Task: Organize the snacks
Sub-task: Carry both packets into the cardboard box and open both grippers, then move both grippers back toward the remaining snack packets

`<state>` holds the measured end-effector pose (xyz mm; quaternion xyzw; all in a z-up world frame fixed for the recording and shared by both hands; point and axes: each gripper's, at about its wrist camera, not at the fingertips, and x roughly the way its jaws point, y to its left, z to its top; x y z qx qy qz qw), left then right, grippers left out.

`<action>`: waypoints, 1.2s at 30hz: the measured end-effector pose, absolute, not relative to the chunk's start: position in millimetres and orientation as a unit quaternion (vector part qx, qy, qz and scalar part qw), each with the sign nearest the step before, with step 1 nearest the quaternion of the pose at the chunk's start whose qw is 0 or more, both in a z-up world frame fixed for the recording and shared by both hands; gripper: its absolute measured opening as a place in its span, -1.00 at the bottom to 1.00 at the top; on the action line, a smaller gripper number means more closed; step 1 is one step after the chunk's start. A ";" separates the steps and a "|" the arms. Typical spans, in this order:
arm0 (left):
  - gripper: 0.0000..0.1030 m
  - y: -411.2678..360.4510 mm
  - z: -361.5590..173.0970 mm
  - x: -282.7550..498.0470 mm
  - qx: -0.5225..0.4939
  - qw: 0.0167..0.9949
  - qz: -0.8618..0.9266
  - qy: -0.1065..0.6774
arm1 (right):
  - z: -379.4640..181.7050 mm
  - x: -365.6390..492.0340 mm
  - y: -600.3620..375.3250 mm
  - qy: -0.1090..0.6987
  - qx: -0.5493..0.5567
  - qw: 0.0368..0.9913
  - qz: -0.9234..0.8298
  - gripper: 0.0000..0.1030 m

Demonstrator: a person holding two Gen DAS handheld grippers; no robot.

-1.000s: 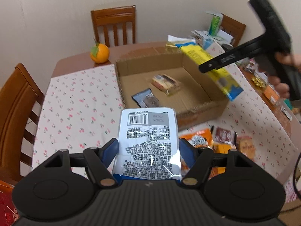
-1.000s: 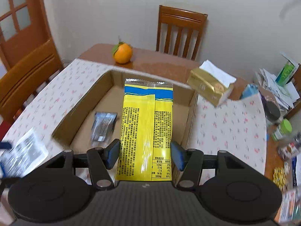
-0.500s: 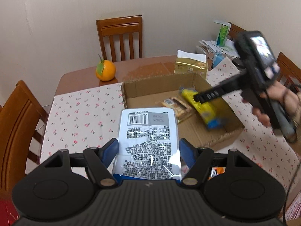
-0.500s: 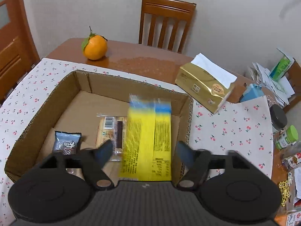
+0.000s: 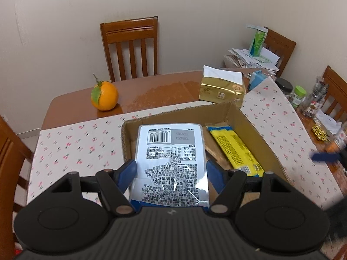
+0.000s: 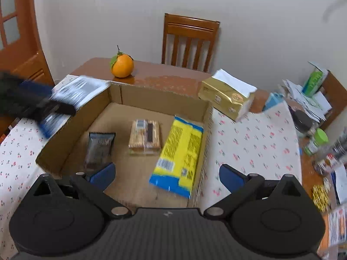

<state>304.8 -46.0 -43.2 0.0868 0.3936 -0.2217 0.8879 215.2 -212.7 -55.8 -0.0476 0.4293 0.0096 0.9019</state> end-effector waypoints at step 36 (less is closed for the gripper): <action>0.85 -13.5 -53.0 231.5 0.095 0.901 -0.182 0.381 | -70.4 136.1 -231.0 0.458 -0.041 0.887 -0.051 1.00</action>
